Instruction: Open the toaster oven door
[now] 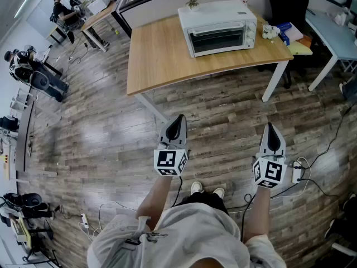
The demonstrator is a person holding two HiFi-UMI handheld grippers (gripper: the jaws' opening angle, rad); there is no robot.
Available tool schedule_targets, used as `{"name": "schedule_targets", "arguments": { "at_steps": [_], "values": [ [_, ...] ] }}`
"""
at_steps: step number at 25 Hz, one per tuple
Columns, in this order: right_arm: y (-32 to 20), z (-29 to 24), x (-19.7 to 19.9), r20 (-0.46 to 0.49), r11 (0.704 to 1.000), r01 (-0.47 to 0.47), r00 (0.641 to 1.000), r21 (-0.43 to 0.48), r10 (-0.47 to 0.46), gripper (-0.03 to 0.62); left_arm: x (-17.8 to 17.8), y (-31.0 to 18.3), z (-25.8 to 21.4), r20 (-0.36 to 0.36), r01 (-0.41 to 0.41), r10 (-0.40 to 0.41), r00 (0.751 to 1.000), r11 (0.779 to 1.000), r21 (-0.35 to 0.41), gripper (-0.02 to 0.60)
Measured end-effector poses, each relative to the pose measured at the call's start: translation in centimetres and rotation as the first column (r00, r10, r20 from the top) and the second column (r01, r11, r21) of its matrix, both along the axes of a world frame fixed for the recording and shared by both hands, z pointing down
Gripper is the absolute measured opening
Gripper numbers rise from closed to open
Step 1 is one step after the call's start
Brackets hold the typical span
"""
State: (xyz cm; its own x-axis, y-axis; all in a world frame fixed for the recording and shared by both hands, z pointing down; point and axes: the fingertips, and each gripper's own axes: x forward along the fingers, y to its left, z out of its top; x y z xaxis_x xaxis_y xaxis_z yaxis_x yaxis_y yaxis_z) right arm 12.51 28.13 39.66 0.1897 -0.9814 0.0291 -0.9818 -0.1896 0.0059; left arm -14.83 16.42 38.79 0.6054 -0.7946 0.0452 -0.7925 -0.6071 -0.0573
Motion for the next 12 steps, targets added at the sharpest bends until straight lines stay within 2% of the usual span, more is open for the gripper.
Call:
{"name": "schedule_targets", "arguments": {
  "at_steps": [7, 12],
  "values": [
    [0.2, -0.9, -3.7, 0.012, 1.000, 0.015, 1.000, 0.022, -0.015, 0.023, -2.0, 1.2, -0.9, 0.014, -0.052, 0.052, 0.999, 0.998, 0.035, 0.014],
    [0.1, -2.6, -5.2, 0.011, 0.998, 0.011, 1.000, 0.059, -0.011, 0.021, -3.2, 1.1, -1.6, -0.010, -0.062, 0.063, 0.998, 0.997, 0.042, 0.014]
  ]
}}
